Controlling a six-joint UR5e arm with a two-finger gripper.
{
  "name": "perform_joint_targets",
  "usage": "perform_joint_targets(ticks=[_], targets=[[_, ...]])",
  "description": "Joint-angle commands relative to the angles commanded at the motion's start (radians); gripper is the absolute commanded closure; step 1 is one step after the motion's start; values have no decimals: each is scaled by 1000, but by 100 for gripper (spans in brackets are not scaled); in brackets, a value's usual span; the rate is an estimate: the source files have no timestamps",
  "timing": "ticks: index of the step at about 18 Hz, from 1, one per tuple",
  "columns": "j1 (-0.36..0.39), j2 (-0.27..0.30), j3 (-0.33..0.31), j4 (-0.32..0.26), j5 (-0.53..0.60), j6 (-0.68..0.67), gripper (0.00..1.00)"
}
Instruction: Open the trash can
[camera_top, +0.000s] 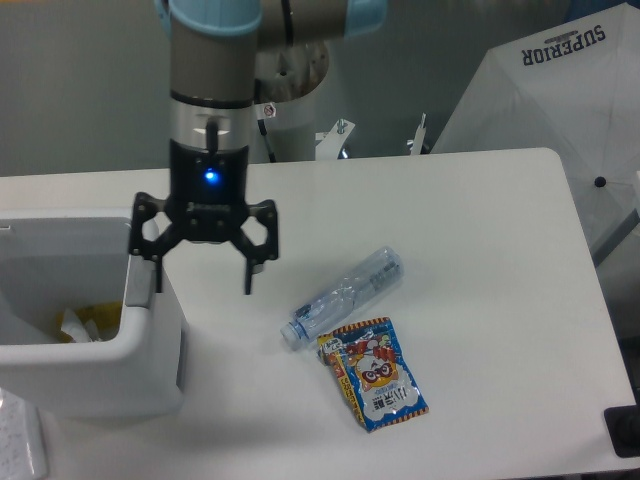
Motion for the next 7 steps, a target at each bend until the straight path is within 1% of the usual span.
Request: perform_joint_targets(ticks=[1,3,4,6,7], targets=[[6,-3,0,-6,58,43,0],[18,-8,-23,-14,236,165,0],[23,-11,-32,-15,281,224,0],[35,-20,-58,-15,307,328,0],[55,-25,-67,-15,307,368,0]])
